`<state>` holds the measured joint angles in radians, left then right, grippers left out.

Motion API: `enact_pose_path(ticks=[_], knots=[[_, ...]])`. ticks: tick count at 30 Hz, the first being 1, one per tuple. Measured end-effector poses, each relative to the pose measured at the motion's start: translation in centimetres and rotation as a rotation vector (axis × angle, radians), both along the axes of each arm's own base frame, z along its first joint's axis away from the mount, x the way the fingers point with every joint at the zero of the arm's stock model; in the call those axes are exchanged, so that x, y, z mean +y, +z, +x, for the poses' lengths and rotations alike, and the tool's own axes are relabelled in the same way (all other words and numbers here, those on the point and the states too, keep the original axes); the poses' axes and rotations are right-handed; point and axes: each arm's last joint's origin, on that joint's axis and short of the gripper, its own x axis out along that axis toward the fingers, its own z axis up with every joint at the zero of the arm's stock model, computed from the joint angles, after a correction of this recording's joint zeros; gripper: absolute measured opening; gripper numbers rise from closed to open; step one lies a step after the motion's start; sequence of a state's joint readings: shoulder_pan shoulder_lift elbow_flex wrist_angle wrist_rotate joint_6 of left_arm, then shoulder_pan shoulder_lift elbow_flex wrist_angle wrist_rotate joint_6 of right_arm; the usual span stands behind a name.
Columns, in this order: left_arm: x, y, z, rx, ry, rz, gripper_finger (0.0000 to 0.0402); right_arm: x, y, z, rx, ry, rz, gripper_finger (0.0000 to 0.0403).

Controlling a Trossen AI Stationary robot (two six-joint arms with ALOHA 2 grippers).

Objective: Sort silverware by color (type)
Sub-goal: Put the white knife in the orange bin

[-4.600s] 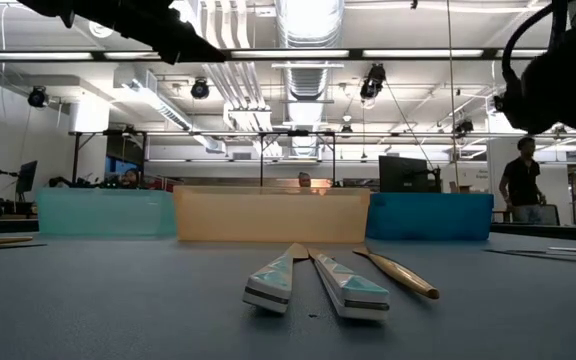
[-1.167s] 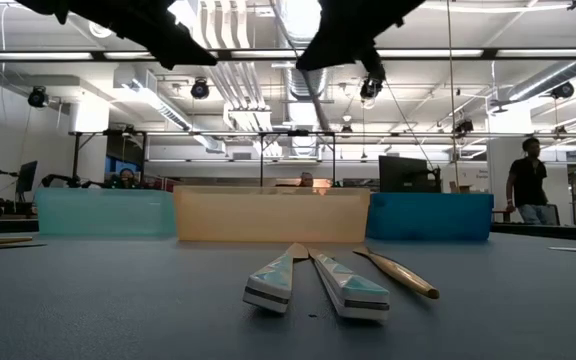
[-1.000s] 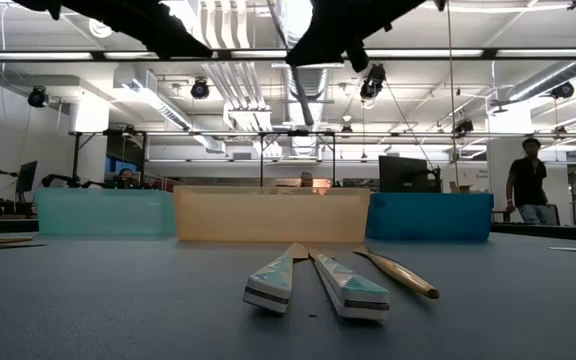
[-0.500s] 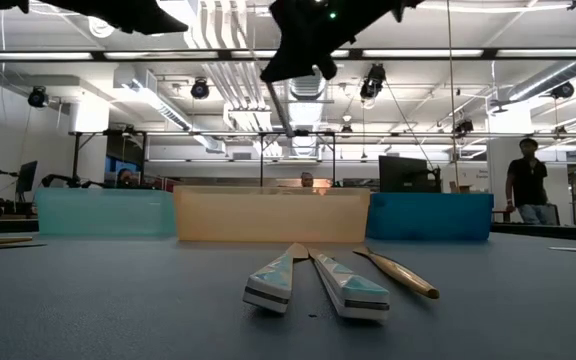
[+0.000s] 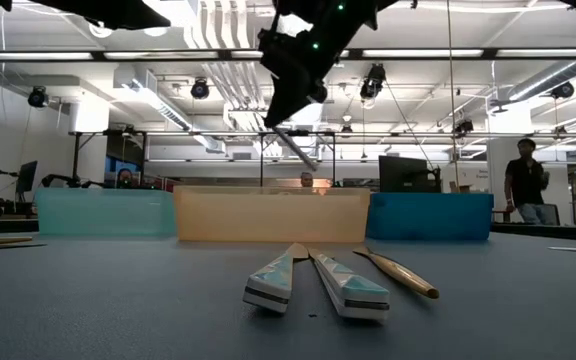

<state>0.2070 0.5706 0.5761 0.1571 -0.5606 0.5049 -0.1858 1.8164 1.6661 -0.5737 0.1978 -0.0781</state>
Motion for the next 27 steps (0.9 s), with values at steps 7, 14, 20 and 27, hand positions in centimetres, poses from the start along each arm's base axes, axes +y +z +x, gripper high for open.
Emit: enact_pose_path(ticks=[7, 14, 20, 27], knots=[[-0.1, 0.0, -0.3, -0.009, 0.000, 0.003, 0.0040, -0.2, -1.1, 0.1, 0.085, 0.037, 0.046, 0.0018], [0.0, -0.1, -0.1, 0.004, 0.000, 0.007, 0.0040, -0.2, -2.4, 0.1, 0.148, 0.061, 0.071, 0.0018], [0.0, -0.1, -0.1, 0.005, 0.000, 0.008, 0.0040, -0.3, -3.3, 0.5, 0.173, 0.076, 0.066, 0.0018], [0.0, -0.1, -0.1, 0.005, -0.001, 0.008, 0.0040, -0.4, -5.4, 1.0, 0.241, 0.096, 0.067, 0.0018]])
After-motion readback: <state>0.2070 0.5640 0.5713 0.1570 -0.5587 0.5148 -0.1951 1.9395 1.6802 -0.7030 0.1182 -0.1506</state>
